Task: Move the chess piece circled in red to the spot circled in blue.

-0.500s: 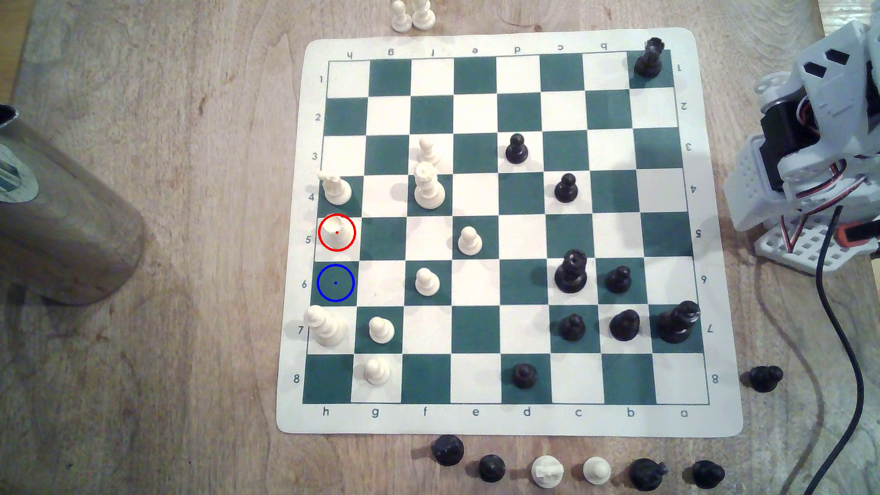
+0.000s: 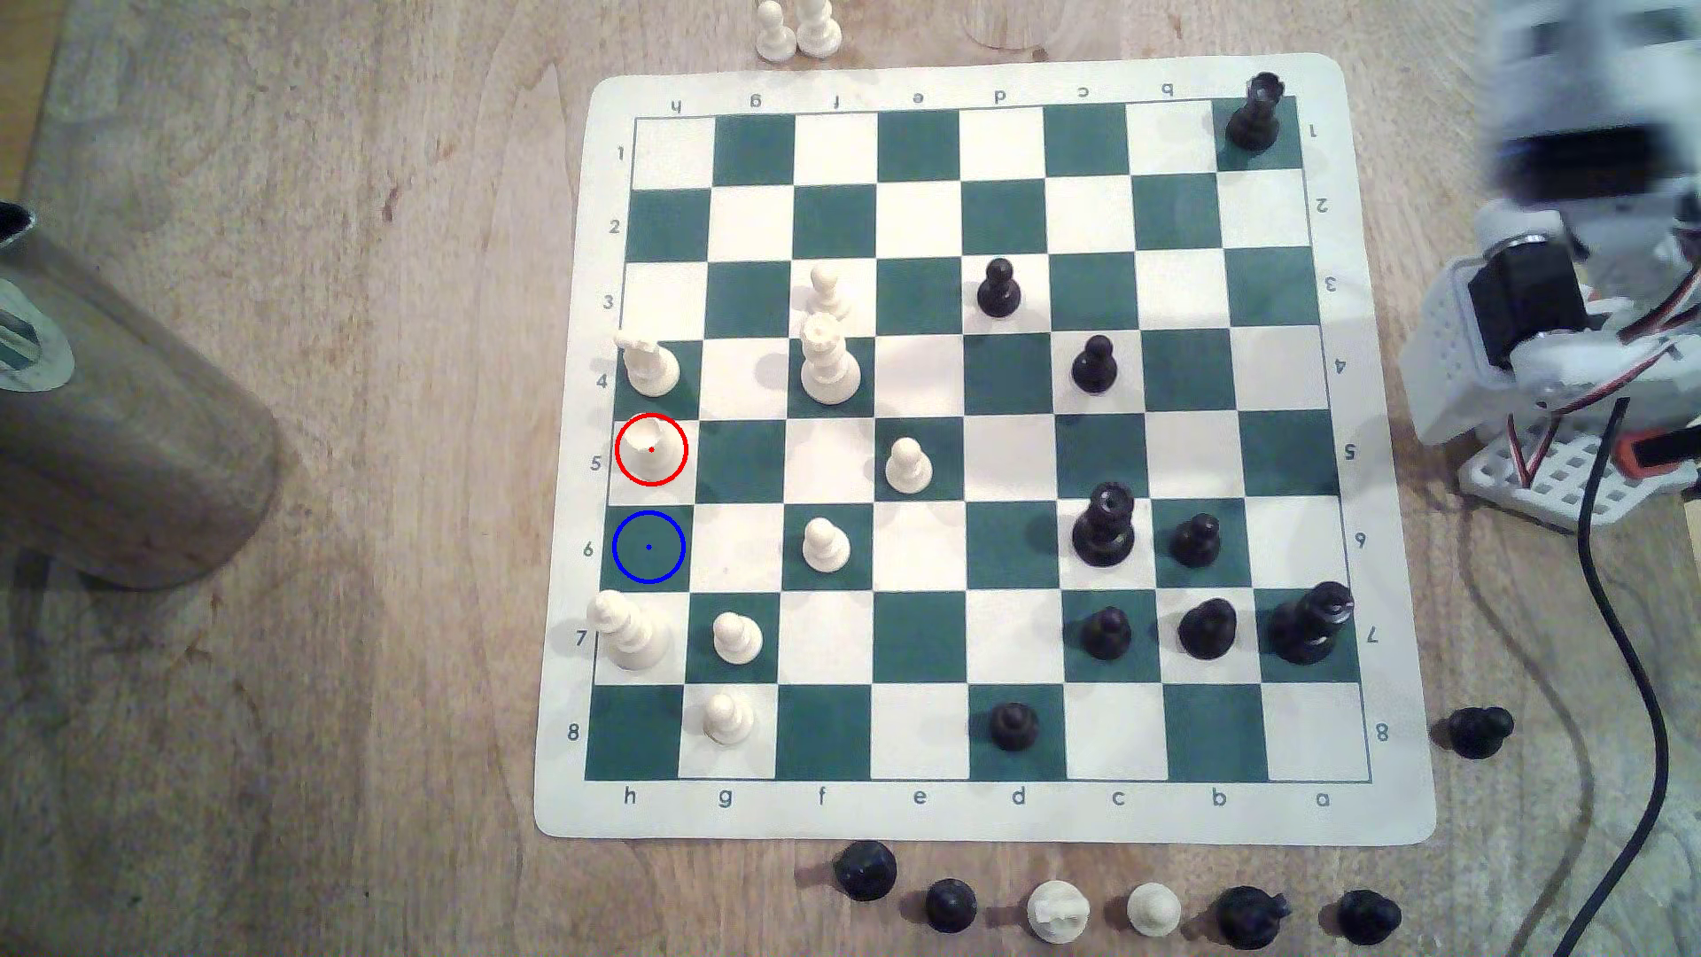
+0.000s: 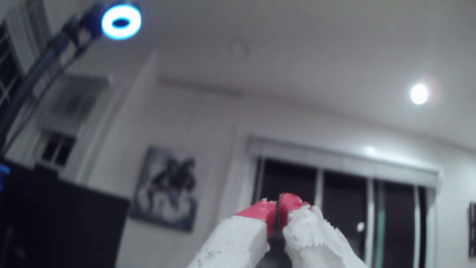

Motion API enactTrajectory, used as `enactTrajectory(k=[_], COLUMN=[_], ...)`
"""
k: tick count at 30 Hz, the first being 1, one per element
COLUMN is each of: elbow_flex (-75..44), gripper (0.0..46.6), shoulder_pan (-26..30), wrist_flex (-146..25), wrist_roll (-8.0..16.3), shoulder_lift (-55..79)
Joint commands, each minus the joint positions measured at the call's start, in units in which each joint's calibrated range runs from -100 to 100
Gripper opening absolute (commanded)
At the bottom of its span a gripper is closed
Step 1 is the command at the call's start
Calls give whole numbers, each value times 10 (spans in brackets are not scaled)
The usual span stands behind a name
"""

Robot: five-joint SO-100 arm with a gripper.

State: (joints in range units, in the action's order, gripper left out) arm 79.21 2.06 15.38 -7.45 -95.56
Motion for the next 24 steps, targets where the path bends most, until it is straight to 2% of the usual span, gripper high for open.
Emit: enactTrajectory(k=[1,4,5,8,11,12,14,21,24], elbow_flex=[-80,-101,-128,-164,-256,-296,-381,-541,-615], gripper=[2,2,2,5,8,14,39,54,90], shoulder_pan=[-24,-54,-66,-61,-41,-33,-20,-10,-23], wrist_flex=[-190,-270,-329,-345,-390,-406,-422,-423,-443], wrist_roll=[2,2,3,3,2,12,48,87,106], shoulder_lift=[-1,17,62,160,317,364,471,694,776])
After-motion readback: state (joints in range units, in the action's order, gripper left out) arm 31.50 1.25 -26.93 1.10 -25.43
